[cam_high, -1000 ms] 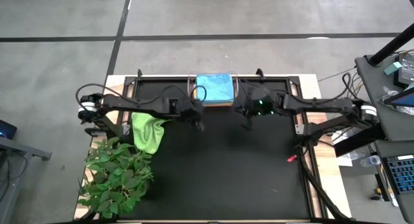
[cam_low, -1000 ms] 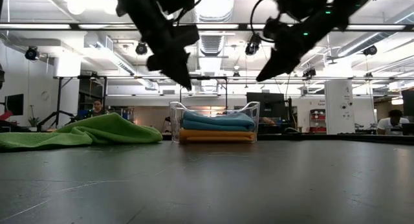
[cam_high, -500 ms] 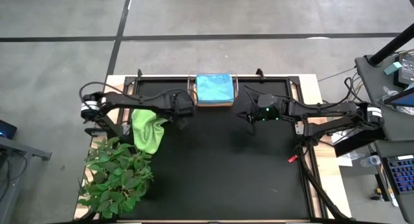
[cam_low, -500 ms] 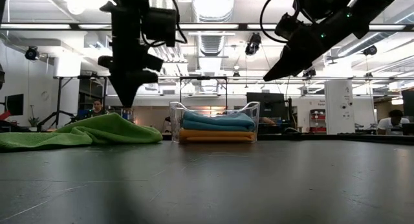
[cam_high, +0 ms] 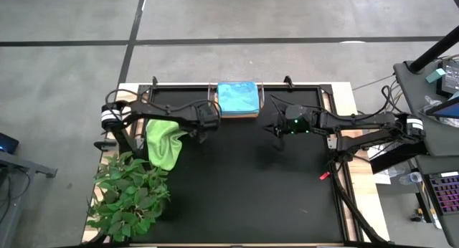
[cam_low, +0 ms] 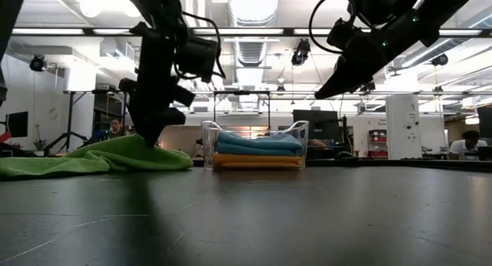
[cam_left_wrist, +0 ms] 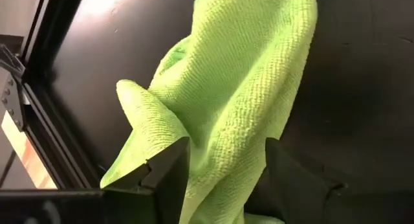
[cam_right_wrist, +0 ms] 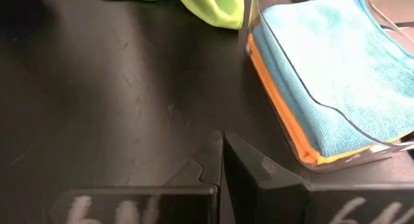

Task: Fold microfiber towels
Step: Fold the green microfiber cloth

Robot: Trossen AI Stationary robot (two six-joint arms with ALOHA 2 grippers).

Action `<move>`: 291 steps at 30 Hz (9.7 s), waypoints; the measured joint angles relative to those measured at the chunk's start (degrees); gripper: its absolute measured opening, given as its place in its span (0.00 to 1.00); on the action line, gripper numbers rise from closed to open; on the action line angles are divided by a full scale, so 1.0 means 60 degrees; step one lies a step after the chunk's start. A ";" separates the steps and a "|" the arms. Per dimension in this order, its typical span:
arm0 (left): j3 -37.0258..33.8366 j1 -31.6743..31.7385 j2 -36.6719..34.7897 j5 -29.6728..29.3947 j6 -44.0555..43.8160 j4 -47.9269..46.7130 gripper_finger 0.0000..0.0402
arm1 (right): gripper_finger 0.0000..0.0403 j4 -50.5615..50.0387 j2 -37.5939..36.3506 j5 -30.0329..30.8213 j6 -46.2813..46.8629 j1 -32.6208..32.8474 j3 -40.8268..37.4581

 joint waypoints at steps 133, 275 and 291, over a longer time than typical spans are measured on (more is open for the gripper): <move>-0.0447 -0.3389 -0.1951 0.0316 0.4997 0.7198 0.46 | 0.02 -0.6199 -0.0530 -0.2355 -0.2618 0.1518 0.5626; -0.1997 -0.2314 -0.4309 0.5173 0.2315 1.0501 0.00 | 0.58 -0.7957 0.0707 -0.0653 0.0146 0.1750 0.7042; -0.1926 -0.2596 -0.4045 0.4488 0.1774 1.0337 0.00 | 0.62 0.3649 0.1977 -0.0843 0.2658 0.3219 0.0355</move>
